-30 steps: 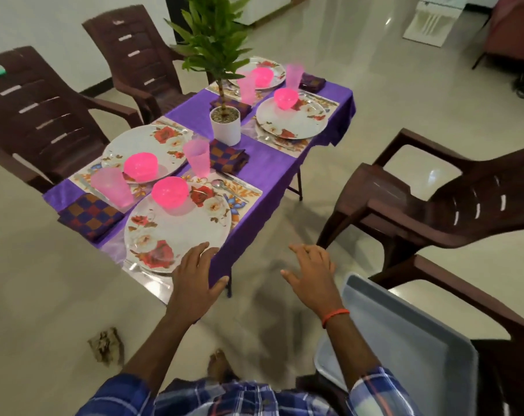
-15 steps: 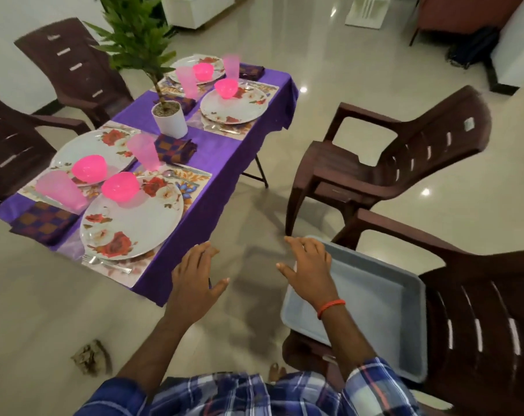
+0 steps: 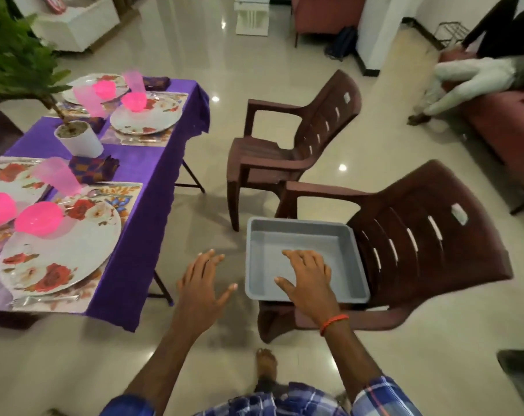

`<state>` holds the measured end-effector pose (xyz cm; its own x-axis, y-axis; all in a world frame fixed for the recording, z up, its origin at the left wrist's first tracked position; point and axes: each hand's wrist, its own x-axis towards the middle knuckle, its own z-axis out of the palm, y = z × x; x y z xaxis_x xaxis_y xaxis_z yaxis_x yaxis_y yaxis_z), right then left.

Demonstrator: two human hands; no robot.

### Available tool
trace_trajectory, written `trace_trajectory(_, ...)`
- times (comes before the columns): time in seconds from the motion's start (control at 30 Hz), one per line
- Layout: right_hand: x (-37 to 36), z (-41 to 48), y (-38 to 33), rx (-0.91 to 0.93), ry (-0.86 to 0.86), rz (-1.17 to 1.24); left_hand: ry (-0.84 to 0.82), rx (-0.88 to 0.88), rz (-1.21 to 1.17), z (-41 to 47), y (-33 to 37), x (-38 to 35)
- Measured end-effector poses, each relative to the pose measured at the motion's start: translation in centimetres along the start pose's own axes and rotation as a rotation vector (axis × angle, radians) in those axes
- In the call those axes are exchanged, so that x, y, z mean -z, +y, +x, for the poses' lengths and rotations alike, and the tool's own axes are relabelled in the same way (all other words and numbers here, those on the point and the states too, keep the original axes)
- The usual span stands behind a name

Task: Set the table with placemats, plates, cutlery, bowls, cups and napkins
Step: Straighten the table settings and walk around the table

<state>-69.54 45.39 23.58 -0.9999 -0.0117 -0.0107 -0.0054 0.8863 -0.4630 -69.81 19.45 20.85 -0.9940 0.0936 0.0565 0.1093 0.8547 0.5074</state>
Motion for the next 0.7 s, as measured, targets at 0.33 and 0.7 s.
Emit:
trace_trajectory(0.33,2.3,-9.4,4.3,-0.186,0.057,-0.018,-0.107,-0.145,-0.023,-2.1,5.3,-3.1)
trace_trajectory(0.7,7.0,-13.5,9.2,-0.312,0.155,-0.053,-0.174,-0.315,-0.060,-1.7,13.9,-6.4)
